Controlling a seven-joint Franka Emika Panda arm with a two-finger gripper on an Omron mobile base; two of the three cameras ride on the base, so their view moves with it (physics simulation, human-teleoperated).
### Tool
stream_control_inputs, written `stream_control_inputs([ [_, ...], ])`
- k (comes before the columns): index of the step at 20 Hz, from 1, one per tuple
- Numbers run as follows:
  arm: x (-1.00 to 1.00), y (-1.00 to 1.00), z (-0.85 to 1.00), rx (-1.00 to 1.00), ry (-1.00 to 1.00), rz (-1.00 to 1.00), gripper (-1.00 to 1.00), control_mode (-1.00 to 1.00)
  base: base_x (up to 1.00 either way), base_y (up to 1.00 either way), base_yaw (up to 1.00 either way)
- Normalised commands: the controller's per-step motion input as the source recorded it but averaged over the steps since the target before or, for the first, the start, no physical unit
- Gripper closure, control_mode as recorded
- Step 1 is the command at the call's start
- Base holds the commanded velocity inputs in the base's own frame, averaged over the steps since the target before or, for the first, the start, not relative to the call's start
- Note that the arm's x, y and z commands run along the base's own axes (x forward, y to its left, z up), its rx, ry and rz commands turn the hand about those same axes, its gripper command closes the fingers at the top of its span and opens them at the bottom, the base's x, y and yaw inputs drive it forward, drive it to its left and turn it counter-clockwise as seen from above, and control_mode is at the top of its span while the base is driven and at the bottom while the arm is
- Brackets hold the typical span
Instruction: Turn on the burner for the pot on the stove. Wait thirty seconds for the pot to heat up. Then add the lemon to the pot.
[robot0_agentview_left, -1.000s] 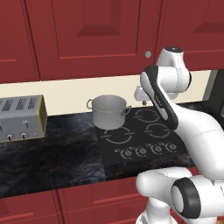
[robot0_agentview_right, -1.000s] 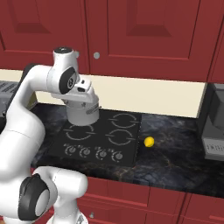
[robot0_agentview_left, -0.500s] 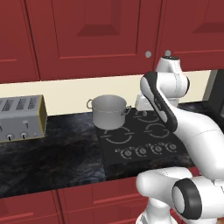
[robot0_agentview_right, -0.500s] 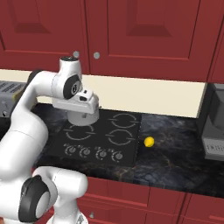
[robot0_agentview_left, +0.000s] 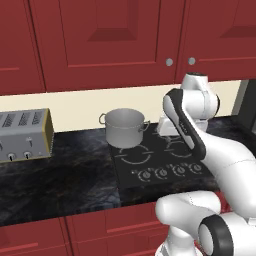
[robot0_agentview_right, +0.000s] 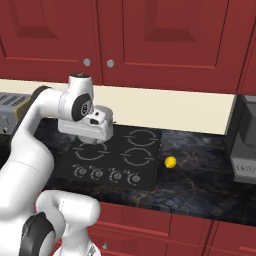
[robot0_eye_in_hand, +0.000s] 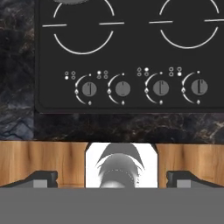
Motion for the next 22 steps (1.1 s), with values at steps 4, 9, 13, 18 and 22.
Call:
stream_control_inputs([
  [4,-0.39,0.0,-0.27,0.0,0.0,0.0,-1.0,-1.0,0.0,0.0,0.0],
  [9,-0.17,0.0,-0.32,0.0,0.0,-0.01,-1.0,-1.0,0.0,0.0,0.0],
  [13,-0.06,0.0,-0.29,0.0,0.0,0.0,-1.0,-1.0,0.0,0.0,0.0],
  [18,0.0,0.0,-0.37,0.0,0.0,0.0,-1.0,-1.0,0.0,0.0,0.0],
  [22,0.0,0.0,-0.29,0.0,0.0,0.0,-1.0,-1.0,0.0,0.0,0.0],
])
